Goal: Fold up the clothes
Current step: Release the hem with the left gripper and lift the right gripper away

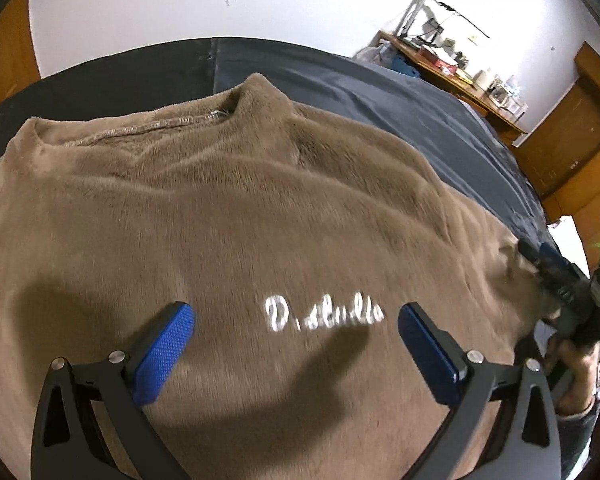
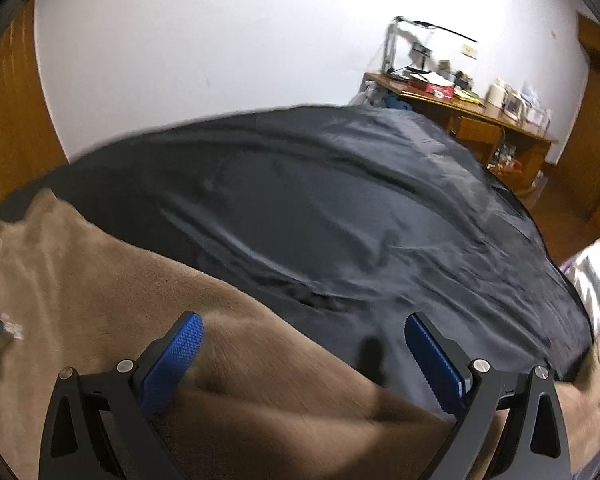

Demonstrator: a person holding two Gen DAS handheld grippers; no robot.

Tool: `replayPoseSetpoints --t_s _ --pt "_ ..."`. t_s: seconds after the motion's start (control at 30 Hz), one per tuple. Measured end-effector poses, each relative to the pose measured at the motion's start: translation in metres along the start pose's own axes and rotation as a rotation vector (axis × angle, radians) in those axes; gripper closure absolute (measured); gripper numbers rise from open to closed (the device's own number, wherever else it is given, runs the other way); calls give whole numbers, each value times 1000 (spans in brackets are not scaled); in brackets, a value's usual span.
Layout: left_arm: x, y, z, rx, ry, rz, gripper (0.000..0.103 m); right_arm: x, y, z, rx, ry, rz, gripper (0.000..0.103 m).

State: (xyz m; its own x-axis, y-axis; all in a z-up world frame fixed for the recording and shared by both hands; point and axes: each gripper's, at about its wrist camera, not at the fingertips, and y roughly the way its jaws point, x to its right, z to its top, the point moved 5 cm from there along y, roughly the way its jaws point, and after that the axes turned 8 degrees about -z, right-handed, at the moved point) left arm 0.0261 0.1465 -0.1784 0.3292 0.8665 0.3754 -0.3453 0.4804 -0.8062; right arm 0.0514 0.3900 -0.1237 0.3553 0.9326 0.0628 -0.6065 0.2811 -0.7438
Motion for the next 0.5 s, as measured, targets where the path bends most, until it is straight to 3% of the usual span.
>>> replayPoseSetpoints --t_s 0.1,0.3,0.4,0.5 --pt "-1 2 0 18 12 -11 0 51 -21 -2 -5 150 26 1" --pt "-1 6 0 43 44 -14 0 161 -43 -12 -70 451 -27 1" --pt "-1 7 0 50 50 -23 0 192 -31 -22 -154 564 -38 1" --pt "-3 5 0 53 46 -37 0 198 -24 -28 -194 595 -67 1"
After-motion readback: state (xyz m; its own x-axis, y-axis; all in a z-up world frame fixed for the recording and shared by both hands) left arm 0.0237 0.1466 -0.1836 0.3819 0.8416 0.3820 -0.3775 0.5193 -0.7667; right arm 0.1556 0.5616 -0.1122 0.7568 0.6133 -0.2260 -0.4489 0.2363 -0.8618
